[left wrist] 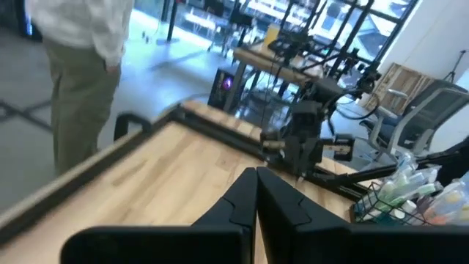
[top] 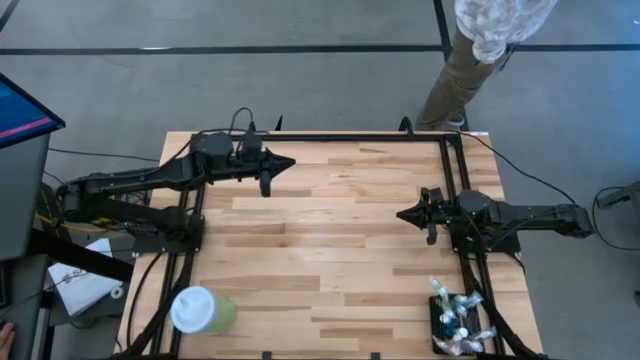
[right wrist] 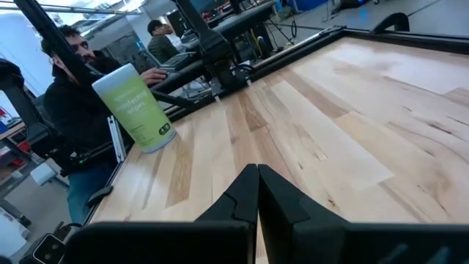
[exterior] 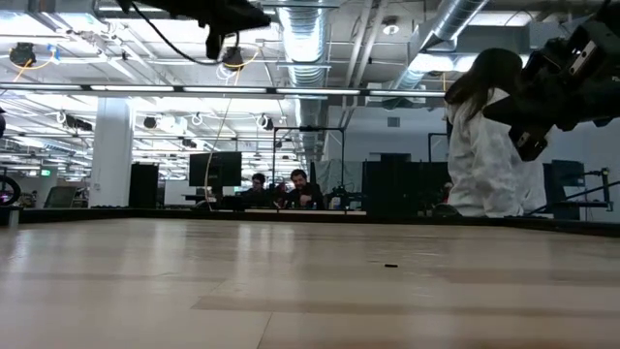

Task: Pick & Place toothbrushing station
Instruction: Return to Home Position

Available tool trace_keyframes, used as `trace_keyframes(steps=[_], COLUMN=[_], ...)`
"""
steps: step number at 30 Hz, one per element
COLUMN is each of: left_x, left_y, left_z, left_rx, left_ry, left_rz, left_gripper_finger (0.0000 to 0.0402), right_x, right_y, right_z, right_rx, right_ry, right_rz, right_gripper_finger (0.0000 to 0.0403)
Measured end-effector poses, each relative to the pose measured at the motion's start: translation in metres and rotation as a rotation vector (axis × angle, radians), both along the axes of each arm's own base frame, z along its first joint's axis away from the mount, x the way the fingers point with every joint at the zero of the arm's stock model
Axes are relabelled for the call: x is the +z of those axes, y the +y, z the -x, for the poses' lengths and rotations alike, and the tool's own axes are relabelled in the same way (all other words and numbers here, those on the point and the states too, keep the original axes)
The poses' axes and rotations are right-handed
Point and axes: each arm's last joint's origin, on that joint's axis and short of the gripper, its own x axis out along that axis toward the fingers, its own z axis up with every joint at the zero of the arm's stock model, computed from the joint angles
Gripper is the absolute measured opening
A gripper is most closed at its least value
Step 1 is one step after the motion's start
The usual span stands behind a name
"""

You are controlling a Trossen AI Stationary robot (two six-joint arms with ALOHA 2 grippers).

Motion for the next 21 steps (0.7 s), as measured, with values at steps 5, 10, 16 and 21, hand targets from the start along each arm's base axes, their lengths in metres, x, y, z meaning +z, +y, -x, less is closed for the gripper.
trace_keyframes(steps=[5, 10, 16, 21], left_x=[0.016, 0.011, -0.013, -0.028], left_y=[-0.006, -0.014, -0.032, -0.043], left_z=[0.020, 0.042, 0.073, 0.101], left_rx=[-0.004, -0.001, -0.047, -0.061], left_ry=[-0.060, -0.097, -0.135, -0.220], left_rz=[-0.069, -0.074, -0.078, -0.076], left_gripper_finger=[0.0002, 0.0001, 0.0001, 0.0001], right_x=[0.000, 0.000, 0.000, 0.000], right_y=[0.000, 0.000, 0.000, 0.000], right_z=[0.000, 0.000, 0.000, 0.000], right_rx=[0.001, 0.001, 0.001, 0.001], right_ry=[0.001, 0.001, 0.002, 0.002], right_rz=[0.000, -0.001, -0.001, -0.001], right_gripper_finger=[0.0000, 0.0000, 0.0000, 0.0000])
